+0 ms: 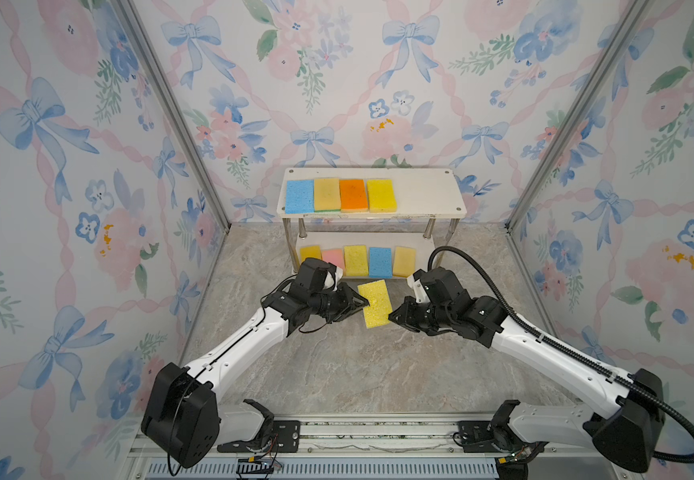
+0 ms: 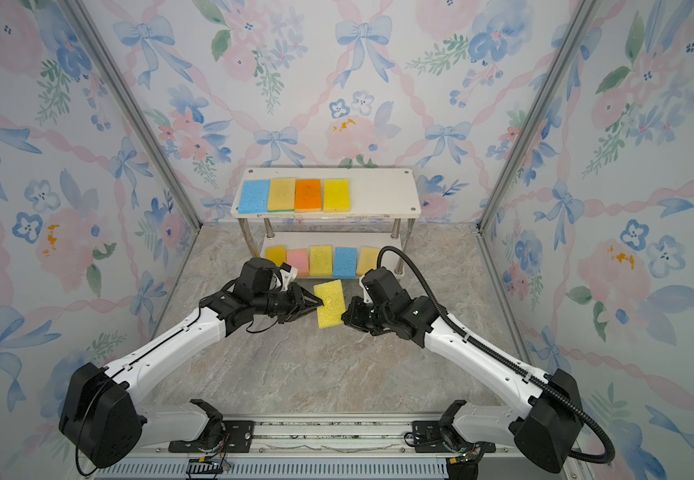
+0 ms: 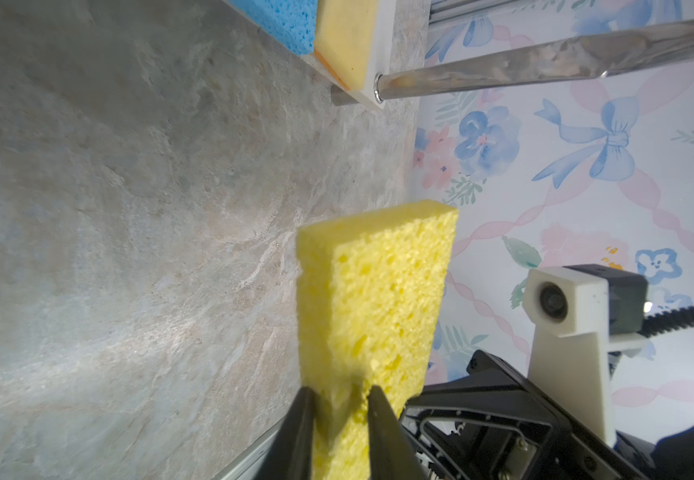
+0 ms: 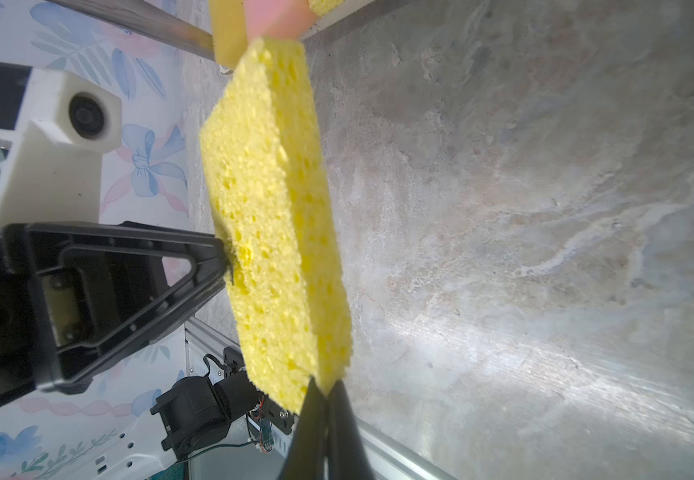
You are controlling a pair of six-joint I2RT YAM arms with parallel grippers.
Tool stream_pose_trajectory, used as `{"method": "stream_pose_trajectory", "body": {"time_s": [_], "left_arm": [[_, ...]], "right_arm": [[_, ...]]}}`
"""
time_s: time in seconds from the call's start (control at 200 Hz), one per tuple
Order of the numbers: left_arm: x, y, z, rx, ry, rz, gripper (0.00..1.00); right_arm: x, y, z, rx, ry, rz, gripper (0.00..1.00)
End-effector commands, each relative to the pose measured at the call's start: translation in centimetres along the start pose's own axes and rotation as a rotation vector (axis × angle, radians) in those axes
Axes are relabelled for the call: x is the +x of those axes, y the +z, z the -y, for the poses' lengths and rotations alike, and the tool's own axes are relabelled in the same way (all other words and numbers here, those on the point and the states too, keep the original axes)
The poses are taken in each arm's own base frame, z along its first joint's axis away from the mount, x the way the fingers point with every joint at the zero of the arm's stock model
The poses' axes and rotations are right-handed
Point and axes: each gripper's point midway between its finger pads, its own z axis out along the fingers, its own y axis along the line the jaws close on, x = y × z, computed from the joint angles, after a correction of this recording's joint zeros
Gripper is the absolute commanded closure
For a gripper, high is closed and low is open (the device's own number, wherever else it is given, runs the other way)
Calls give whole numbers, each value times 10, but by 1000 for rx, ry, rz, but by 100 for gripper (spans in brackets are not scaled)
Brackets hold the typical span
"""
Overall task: Place and organize the cleaning sponges onto the shelf
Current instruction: 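Close the right gripper on the cellulose sponge and open the left gripper, then carry the yellow cellulose sponge up above the shelf top with the right gripper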
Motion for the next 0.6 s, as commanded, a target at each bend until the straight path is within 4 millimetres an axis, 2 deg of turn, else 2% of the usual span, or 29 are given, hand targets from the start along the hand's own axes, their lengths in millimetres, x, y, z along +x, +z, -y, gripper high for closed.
{"method": "stream_pose_trajectory", "body": {"time_s": [0.0, 0.105, 0.36, 0.595], "left_arm": [[-2, -11, 4, 28, 3, 12, 55], [-2, -17, 1, 31, -2, 26, 36], [10, -27, -16, 25, -14, 39, 3], [20, -43, -30, 30, -8, 89, 2]], "right_arm": [[-3, -5, -5, 4, -26, 17, 97], [-3, -5, -2, 19, -33, 13, 98], [-3, -1, 12, 82, -36, -24, 100], [-8, -2, 15, 131, -11, -19, 100]]}}
